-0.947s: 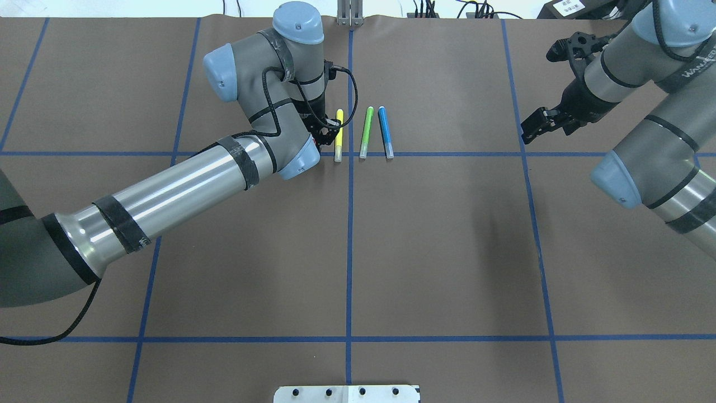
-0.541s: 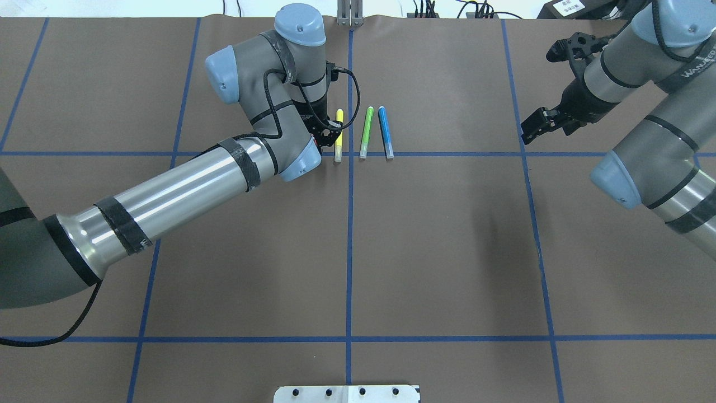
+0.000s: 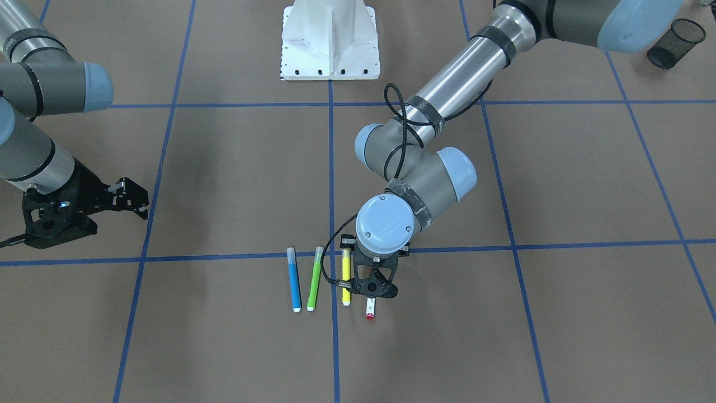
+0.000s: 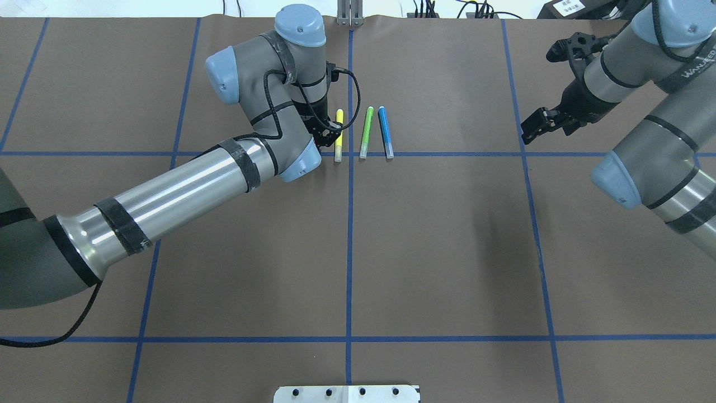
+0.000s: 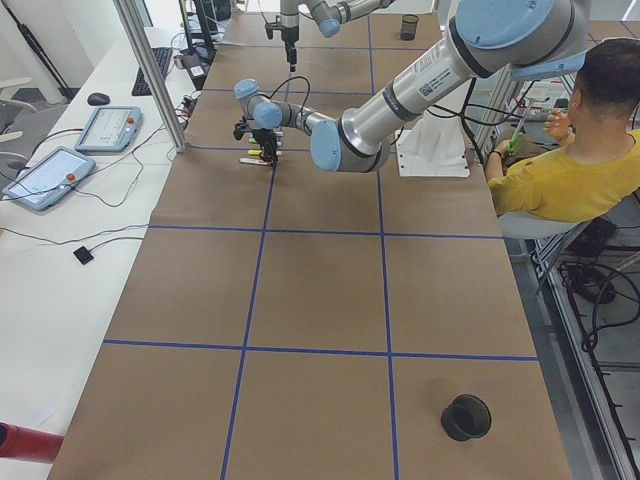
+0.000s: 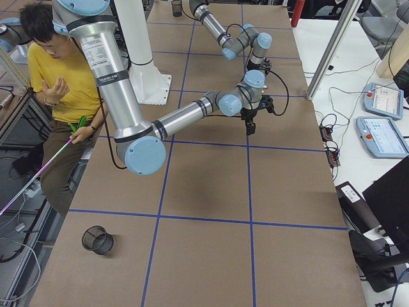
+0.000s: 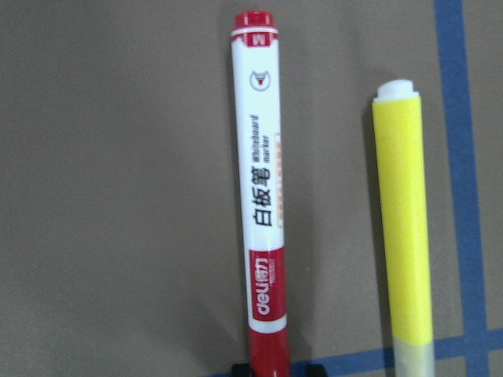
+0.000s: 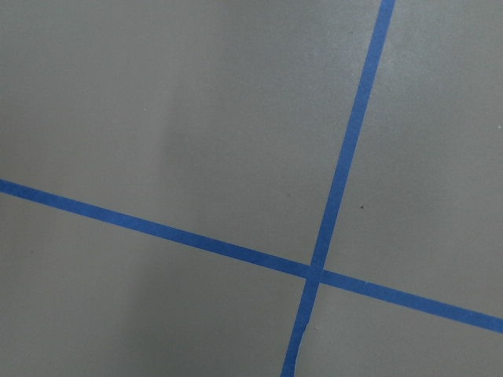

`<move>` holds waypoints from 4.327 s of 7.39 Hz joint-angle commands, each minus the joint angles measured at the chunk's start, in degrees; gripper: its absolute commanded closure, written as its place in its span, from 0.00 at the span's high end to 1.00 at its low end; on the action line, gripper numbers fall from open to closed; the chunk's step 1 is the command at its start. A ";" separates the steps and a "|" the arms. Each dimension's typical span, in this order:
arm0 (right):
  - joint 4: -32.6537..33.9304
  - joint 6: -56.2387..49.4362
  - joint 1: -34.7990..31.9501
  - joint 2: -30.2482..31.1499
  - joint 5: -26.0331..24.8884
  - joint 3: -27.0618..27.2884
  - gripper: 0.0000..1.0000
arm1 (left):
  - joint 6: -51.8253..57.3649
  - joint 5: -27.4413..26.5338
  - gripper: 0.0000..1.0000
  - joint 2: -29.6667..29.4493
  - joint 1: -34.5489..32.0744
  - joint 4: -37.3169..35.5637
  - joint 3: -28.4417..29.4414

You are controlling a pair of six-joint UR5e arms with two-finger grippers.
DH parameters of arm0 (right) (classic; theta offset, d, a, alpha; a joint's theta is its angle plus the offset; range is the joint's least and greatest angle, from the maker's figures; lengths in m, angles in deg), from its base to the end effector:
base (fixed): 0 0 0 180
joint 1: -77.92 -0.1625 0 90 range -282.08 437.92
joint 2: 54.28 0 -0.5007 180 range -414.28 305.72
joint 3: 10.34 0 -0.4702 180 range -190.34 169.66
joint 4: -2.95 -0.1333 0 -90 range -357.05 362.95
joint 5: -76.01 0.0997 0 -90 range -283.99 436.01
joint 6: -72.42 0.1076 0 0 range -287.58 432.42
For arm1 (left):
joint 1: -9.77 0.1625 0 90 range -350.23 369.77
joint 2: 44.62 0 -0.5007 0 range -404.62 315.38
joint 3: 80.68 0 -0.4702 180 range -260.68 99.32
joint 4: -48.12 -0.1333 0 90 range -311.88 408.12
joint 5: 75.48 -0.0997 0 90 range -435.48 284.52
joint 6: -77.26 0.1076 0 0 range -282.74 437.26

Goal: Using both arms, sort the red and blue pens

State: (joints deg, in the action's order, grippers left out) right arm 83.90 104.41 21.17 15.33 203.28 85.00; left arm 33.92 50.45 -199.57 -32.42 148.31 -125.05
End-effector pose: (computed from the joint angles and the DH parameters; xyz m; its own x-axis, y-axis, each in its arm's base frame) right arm -0.3426 -0.6468 0.4412 0.6424 -0.2512 0.7240 0.1297 0.9668 0.2203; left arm 0.7138 -0.7417 0.2457 0.6823 0.1764 -0.7095 -0.2427 0.9701 0.0078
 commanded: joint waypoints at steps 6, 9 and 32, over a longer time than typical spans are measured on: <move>0.00 0.00 0.06 -0.09 0.00 -0.06 0.99 | 0.01 -0.25 0.00 0.09 0.18 0.09 -0.10; 0.00 0.00 0.06 -0.09 0.00 -0.06 0.99 | -0.78 -0.25 0.00 0.27 -0.17 -0.61 -4.21; -0.09 0.00 0.23 0.97 -0.53 0.38 0.99 | 60.30 -18.50 0.00 106.09 -9.75 -46.14 -86.00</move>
State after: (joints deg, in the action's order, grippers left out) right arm 83.81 104.41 21.32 16.30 202.75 85.36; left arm 93.79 34.92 -95.02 -42.18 102.01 -213.85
